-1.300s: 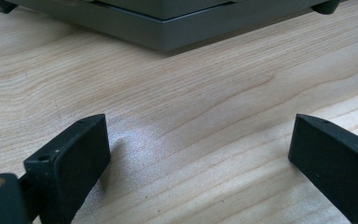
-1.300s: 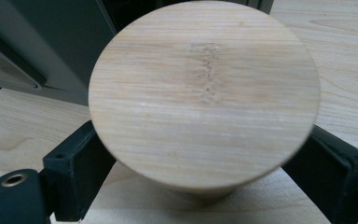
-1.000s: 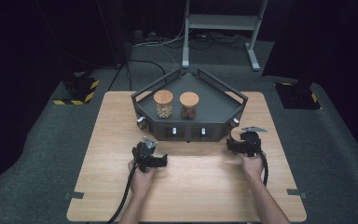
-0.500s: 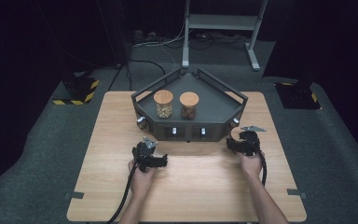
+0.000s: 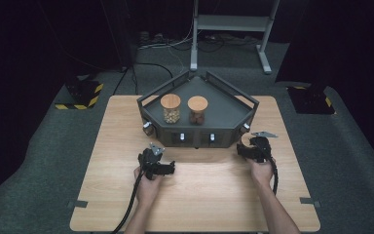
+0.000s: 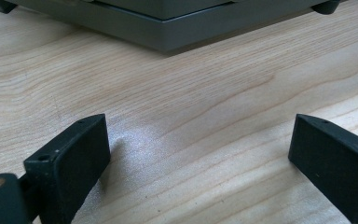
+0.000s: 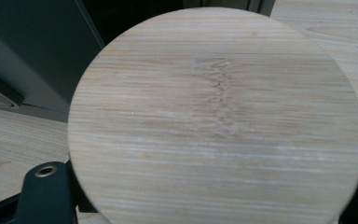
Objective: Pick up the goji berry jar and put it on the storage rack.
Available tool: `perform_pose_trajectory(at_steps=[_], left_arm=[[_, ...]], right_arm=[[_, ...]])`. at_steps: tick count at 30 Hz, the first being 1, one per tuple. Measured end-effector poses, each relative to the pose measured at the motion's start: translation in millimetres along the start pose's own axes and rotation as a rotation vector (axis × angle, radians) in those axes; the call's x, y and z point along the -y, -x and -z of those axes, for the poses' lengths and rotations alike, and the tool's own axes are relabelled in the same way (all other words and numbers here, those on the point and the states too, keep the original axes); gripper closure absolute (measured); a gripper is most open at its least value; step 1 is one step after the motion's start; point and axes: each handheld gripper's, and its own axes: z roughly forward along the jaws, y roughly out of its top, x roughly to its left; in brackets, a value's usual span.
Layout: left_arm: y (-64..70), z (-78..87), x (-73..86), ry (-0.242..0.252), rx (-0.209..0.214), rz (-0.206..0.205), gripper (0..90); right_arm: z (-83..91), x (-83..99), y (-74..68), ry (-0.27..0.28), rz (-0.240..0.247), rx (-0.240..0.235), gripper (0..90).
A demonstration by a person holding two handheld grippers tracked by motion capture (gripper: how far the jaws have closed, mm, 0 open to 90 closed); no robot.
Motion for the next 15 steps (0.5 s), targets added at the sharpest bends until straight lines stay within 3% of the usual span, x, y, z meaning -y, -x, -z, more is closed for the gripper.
perform_pose_trajectory(at_steps=[15], left_arm=[[0.0, 0.0, 0.0, 0.0, 0.0, 0.0, 5.4]], right_arm=[[0.5, 0.2, -1.8, 0.002, 0.03, 0.015, 24.5]])
